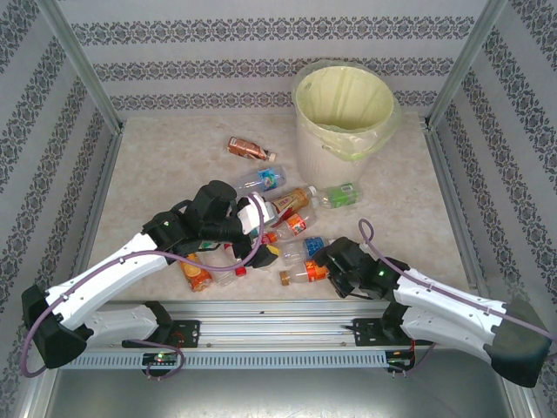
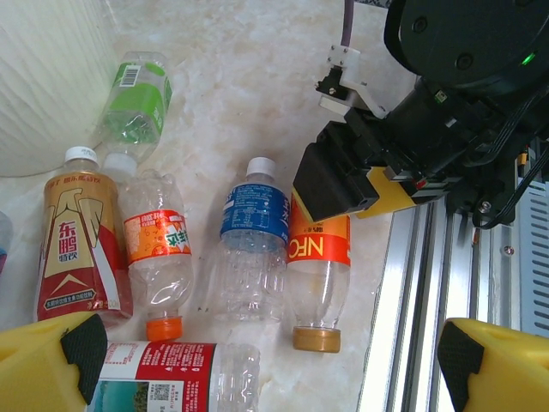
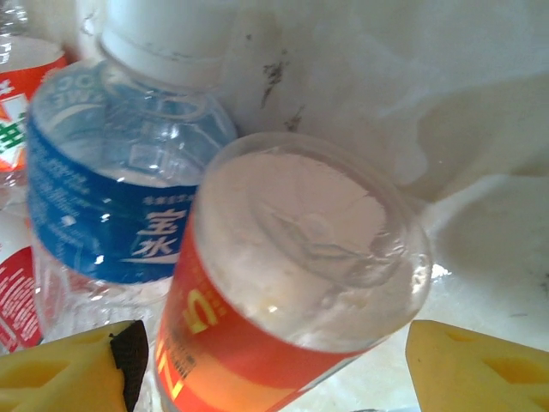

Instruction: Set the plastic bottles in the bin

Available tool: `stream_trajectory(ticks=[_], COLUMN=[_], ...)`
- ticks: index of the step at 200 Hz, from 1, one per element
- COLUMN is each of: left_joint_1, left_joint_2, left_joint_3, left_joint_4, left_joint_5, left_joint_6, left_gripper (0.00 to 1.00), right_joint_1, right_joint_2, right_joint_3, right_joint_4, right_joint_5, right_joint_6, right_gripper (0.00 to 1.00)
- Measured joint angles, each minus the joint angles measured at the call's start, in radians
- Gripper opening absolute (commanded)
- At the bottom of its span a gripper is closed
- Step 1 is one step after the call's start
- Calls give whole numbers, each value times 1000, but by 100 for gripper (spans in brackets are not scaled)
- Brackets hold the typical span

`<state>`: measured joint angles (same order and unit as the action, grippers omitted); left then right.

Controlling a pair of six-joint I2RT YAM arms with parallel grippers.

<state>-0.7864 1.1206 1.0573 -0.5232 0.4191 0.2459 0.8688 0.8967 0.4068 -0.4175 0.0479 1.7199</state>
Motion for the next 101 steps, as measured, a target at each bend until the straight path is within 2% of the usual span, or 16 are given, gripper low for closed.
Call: stream_trajectory(ticks=[101], left_joint_1=[0], left_joint_2=[8], left_joint_3=[0], left_joint_4=[0], left_joint_5=[18], left_joint_6=[-7], left_gripper=[100], right_joint_1=[0], right_joint_2=[103], right_joint_3=[-43], right_joint_4=[145], right_joint_5=[68], right_joint_6=[51], right_gripper=[75])
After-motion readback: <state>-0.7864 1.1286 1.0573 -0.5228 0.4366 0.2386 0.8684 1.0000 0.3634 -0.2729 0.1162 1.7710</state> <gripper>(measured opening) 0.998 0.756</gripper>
